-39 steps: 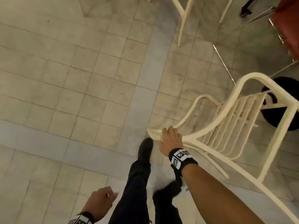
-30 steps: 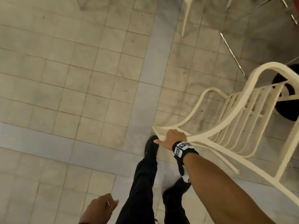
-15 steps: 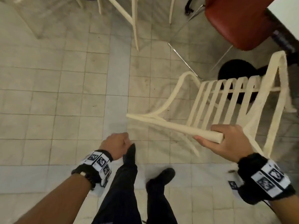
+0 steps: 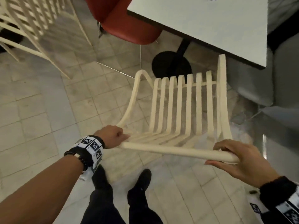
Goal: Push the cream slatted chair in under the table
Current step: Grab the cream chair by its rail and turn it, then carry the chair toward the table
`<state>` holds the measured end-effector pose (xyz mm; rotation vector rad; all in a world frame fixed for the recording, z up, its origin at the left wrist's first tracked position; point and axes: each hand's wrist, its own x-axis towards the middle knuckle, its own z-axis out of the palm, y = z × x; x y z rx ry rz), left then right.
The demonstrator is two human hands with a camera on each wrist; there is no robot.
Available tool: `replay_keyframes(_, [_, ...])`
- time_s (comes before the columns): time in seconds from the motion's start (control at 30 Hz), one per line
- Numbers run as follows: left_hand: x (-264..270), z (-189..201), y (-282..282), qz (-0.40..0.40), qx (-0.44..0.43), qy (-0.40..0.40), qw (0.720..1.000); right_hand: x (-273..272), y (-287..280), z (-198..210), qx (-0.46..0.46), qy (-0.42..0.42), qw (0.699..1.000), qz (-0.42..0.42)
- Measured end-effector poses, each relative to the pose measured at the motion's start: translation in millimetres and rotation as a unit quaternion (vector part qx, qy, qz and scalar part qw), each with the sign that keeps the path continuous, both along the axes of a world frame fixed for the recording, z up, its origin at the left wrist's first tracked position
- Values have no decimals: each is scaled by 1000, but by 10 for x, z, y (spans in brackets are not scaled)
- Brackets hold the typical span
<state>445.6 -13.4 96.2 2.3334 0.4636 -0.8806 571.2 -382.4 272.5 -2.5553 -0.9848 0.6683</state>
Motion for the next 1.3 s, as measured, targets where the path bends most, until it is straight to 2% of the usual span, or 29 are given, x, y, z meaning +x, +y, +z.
replay_keyframes(0.1, [34, 126, -185, 24, -51, -9, 998, 157, -305, 53, -165, -3, 986, 13])
replay_keyframes(0.2, [68, 233, -510, -15, -89, -3, 996, 230, -348, -40, -331, -128, 932, 66])
replay_keyframes(0.27, [33, 239, -723, -39, -95, 11, 995, 233, -352, -79, -390, -155, 905, 75])
replay_keyframes(0.3, [15, 239, -799, -53, -86, 16, 995, 233, -371, -81, -394, -170, 900, 73])
replay_keyframes(0.4, [-28, 252, -910, -86, -36, 9, 996, 221, -416, -28, -360, -182, 913, 65])
replay_keyframes(0.5, [-48, 296, -829, -71, 15, -35, 997, 149, -391, -17, -352, -191, 913, 76])
replay_keyframes(0.57, [-55, 369, -702, -83, 64, -63, 993, 39, -391, -60, -322, -177, 929, 51])
replay_keyframes(0.77, [-72, 687, -496, -180, 204, -71, 960, -531, -624, -628, -261, -124, 957, -30])
replay_keyframes(0.97, [-113, 739, -676, -233, 237, -40, 942, -843, -792, -1088, -247, -50, 965, -74])
replay_keyframes(1.07, [-284, 631, -743, -230, 205, -34, 951, -929, -860, -1171, -251, -42, 963, -84])
replay_keyframes(1.17, [-446, 615, -697, -201, 149, -89, 964, -998, -1013, -1214, -162, -46, 982, -86])
replay_keyframes(1.23, [-524, 663, -596, -137, 90, -125, 979, -1021, -1129, -1196, -72, -52, 988, -130])
replay_keyframes(1.3, [-606, 676, -399, -30, 113, -155, 981, -1103, -1192, -1112, -4, -33, 974, -225])
